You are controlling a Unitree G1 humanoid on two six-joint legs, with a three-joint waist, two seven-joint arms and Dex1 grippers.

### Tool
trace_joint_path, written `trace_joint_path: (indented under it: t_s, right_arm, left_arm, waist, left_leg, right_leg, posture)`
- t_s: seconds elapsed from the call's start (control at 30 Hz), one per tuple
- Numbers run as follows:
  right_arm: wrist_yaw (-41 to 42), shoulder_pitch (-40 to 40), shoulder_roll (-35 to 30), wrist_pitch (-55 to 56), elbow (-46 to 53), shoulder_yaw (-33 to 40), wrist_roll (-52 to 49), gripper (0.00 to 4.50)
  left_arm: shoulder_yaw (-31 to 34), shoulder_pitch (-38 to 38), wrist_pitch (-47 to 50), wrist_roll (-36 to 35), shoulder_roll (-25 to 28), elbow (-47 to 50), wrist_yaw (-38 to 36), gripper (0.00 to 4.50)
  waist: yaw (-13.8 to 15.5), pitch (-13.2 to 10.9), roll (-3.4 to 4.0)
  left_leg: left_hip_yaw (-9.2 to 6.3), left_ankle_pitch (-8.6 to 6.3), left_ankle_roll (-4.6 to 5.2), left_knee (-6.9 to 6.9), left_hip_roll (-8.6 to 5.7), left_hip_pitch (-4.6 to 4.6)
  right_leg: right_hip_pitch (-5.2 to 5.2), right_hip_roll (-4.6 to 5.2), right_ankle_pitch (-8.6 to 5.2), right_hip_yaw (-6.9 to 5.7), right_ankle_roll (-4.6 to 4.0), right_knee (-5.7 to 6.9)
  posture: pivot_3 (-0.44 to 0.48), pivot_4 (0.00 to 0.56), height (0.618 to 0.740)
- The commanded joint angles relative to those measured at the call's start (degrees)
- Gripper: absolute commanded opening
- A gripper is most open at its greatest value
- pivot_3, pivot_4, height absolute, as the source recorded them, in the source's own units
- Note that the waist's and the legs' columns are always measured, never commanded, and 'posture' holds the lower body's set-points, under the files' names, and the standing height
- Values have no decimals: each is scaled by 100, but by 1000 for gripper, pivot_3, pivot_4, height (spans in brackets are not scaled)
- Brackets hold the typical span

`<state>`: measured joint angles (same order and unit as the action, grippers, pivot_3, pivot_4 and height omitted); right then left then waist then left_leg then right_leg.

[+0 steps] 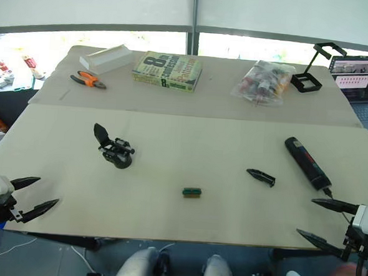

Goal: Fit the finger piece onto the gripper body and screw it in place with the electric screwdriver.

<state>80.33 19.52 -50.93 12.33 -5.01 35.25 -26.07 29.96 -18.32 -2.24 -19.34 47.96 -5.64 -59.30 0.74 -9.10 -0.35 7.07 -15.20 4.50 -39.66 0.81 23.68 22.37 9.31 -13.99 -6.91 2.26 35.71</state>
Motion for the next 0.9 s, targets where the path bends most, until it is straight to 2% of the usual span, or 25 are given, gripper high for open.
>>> trace_joint_path:
  t_s: [0.03, 0.1, 0.17, 0.27, 0.37, 0.43, 0.57, 0.7, 0.77, 0.9]
  right_arm:
    - [-145, -11, 144, -249, 739, -177, -419, 4444]
    - [-328, -189, 568, -578, 1731, -553, -1223, 4444]
    - [-412, -326, 847, -808, 2274, -722, -1751, 4444]
    - [-606, -521, 1136, -944, 2762, -1000, -2010, 4444]
    - [-658, -613, 1290, -982, 3001, -1187, -2068, 4444]
    - [-711, -708, 1391, -919, 3030, -1274, -2021, 4444]
    - [-898, -860, 1511, -908, 2901, -1374, -1861, 4444]
    - [-1237, -1053, 1501, -1177, 2911, -1426, -1897, 4444]
    - [-1255, -1098, 1489, -1217, 2912, -1444, -1871, 4444]
    - [-1326, -1055, 1451, -1369, 2993, -1477, -1885, 4444]
  left_arm:
    - [222, 90, 380, -467, -208, 363, 268, 4500]
    - [469, 80, 785, -1015, -548, 619, 483, 4500]
    - [687, 16, 912, -1214, -842, 736, 728, 4500]
    - [937, -158, 782, -1262, -1267, 770, 1096, 4500]
    - [911, -332, 801, -1271, -1576, 1002, 1311, 4500]
    - [717, -333, 896, -1334, -1809, 1388, 1505, 4500]
    - [-166, -14, 903, -874, -2127, 2064, 1981, 4500]
    - [-1225, 367, 1191, -293, -2508, 2521, 2601, 4500]
    - [-1540, 606, 1312, -81, -2698, 2484, 2943, 4500]
    - [-1963, 959, 1399, 218, -2801, 2202, 3137, 4500]
  waist:
    - [3, 0, 0]
    - [-12, 0, -2]
    - [-24, 0, -1]
    - [-10, 0, -1]
    - [14, 2, -7]
    - [51, 2, -12]
    - [186, 2, -15]
    - [162, 5, -17]
    - [157, 6, -18]
    - [128, 6, -18]
  left_leg:
    - [0, 0, 0, 0, 0, 0]
    - [-2, 0, 0, 1, 1, -1]
    - [-13, 3, -4, 3, 15, -3]
    - [-13, 2, -4, 3, 6, -5]
    - [-9, -2, 3, 0, 0, -5]
    - [-7, -6, 7, -4, -4, -4]
    - [-7, -7, 5, -15, -8, -2]
    - [3, -6, 5, -14, -9, -1]
    - [9, -5, 9, -13, -10, 1]
    - [17, 25, 52, -13, -1, 9]
  right_leg:
    - [0, 0, 0, 0, 0, 0]
    - [-1, 1, 0, 2, 0, 0]
    - [-7, 5, 0, 9, -2, 3]
    - [-7, 10, 0, 5, -3, 4]
    - [-10, 8, 1, -12, 0, -2]
    - [-11, 7, 3, -15, 6, -4]
    - [-14, 6, 15, -14, 17, -5]
    - [-12, -13, 17, -8, 16, 0]
    - [-18, -24, 17, -4, 16, 2]
    - [-20, -53, 16, 1, 12, 6]
  posture:
    - [0, 150, 740]
    - [0, 150, 740]
    - [0, 150, 740]
    - [0, 150, 740]
    - [0, 150, 740]
    - [0, 150, 740]
    - [0, 150, 740]
    - [0, 150, 740]
    - [0, 150, 740]
    - [0, 150, 740]
